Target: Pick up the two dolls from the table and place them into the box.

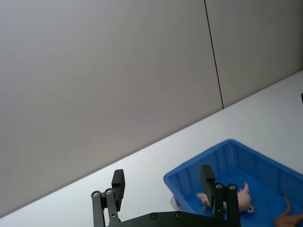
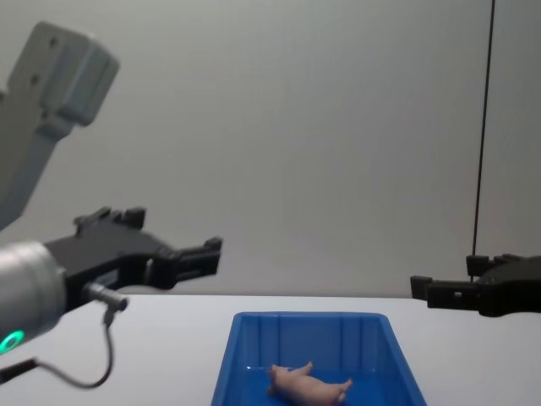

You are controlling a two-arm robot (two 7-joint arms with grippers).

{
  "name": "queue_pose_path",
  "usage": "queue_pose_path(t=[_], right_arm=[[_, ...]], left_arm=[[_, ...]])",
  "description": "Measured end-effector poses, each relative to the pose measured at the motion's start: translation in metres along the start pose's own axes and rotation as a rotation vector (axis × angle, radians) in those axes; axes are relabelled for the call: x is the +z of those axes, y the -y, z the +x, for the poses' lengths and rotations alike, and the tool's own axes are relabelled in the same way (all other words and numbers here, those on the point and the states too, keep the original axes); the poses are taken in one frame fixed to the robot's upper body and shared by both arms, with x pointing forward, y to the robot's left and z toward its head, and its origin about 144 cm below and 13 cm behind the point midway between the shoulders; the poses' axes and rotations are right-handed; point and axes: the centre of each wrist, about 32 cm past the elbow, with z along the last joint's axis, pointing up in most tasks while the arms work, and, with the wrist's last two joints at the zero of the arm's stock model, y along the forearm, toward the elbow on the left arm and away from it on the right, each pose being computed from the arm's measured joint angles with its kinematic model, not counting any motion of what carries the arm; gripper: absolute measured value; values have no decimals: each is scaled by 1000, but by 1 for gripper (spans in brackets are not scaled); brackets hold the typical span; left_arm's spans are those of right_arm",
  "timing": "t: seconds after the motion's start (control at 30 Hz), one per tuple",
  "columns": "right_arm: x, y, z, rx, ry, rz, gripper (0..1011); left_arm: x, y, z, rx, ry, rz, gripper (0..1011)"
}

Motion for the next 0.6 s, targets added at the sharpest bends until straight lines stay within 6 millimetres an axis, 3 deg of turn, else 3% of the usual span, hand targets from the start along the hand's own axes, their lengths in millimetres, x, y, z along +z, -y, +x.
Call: queue_pose_path(t=[0.3,0.6], right_arm=[[0,1,1,-3,2,2,1001],[0,2,2,-4,2,3,1001]], left_arm=[[-16,-21,15,-22,-28,90,1002],[-35,-27,29,-99,-47,164,1001]])
